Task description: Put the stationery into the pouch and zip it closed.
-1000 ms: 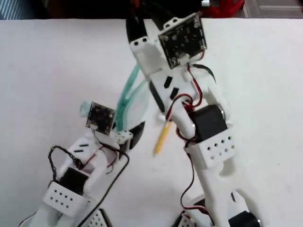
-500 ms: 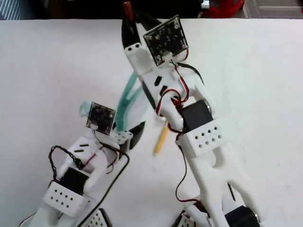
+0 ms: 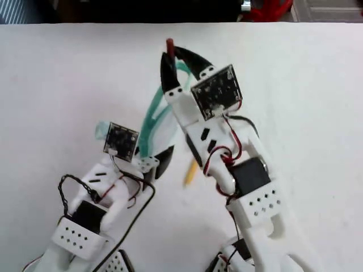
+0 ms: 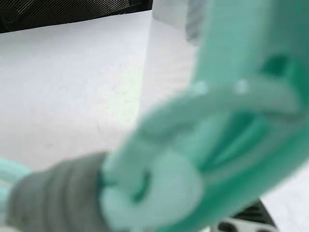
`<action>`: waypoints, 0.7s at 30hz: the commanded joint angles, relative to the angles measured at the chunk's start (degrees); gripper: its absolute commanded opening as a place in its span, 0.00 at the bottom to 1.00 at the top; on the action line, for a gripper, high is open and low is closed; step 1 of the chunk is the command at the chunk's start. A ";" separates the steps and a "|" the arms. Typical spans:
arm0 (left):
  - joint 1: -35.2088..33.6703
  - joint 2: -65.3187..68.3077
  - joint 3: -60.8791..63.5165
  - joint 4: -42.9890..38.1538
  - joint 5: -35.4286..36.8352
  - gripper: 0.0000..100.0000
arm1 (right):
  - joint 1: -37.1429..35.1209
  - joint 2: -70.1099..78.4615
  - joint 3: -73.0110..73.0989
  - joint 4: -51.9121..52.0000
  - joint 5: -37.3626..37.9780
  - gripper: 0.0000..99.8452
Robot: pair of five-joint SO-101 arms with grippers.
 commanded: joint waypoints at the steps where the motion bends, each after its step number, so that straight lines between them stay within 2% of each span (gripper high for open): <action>1: 0.57 0.48 -0.62 -1.41 0.00 0.23 | 0.66 -4.00 1.23 1.54 0.70 0.05; 6: 0.57 0.48 -0.62 -1.41 0.00 0.23 | 0.31 -6.29 1.23 6.90 0.35 0.20; 21: 0.48 0.48 -0.53 -1.32 -0.35 0.23 | 2.42 -8.40 1.49 8.75 0.79 0.19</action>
